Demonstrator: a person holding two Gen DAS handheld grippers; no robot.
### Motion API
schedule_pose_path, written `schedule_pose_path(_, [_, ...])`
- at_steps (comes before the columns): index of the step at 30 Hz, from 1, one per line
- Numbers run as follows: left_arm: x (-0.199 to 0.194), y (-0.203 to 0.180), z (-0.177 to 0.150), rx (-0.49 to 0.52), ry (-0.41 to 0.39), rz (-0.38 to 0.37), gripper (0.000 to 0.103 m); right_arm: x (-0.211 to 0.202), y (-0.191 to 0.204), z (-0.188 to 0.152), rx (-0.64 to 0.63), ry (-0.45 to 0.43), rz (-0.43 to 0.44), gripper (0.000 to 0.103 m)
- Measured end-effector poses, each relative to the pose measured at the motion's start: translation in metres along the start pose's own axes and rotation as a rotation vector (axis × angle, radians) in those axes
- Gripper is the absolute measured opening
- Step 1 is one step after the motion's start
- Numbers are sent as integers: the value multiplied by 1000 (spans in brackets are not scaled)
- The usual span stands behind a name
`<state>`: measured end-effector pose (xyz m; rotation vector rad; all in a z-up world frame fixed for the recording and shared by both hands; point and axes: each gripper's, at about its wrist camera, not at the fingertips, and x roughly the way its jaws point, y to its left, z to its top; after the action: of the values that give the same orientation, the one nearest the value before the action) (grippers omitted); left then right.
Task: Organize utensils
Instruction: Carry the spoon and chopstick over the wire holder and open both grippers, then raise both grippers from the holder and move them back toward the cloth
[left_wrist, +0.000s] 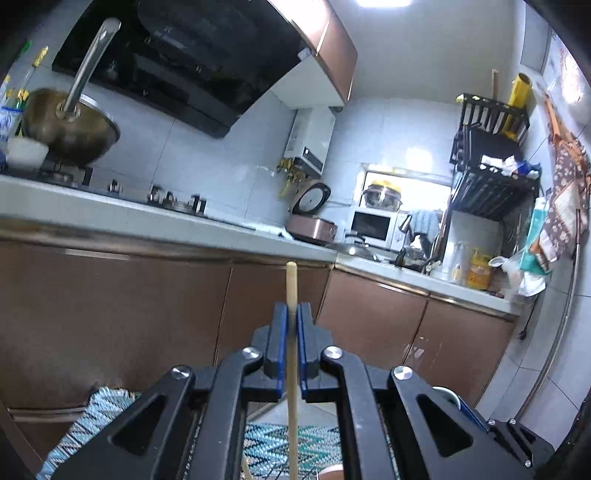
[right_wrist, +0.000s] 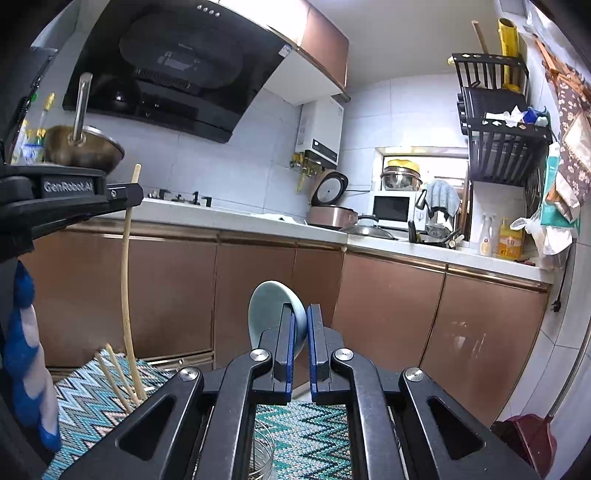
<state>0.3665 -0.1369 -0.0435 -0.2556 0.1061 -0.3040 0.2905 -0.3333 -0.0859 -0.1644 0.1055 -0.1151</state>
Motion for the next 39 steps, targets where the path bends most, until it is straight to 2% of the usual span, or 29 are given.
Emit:
schedule_pose_path(8, [5,8,-37,-6,33,19,7,8,9,-30,8,36,-1,9])
schedule_pose_path(9, [3,9,-37,-9,36,18,7,6,9,-33,17,37,3,12])
schedule_pose_path(11, [-5,12,-35,-16,39,15,11,0,7,-35,31,34,7,34])
schedule_pose_path(12, [-10,13,-33,-14,41,13,18,-5,6,-34,38,27,6,36])
schedule_pose_path(14, [-23,15,-24,-10,31,11,24,-12,4,-29,43,19,5,38])
schedule_pose_path(17, [-45,17,-7,-5,12,13,27,-24,0,-19,55,3,-1,38])
schedule_pose_path(21, [-79,21,19,-1,-4,37,38,-53,-10,2,73,-27,-14,38])
schedule_pose_path(31, [-186,35,77,53,-22,134,45,-144,-27,52,122,-112,-31,40])
schedule_pose_path(39, [-265,50,99,81,-13,209,49,-215,-22,84,139,-167,-9,48])
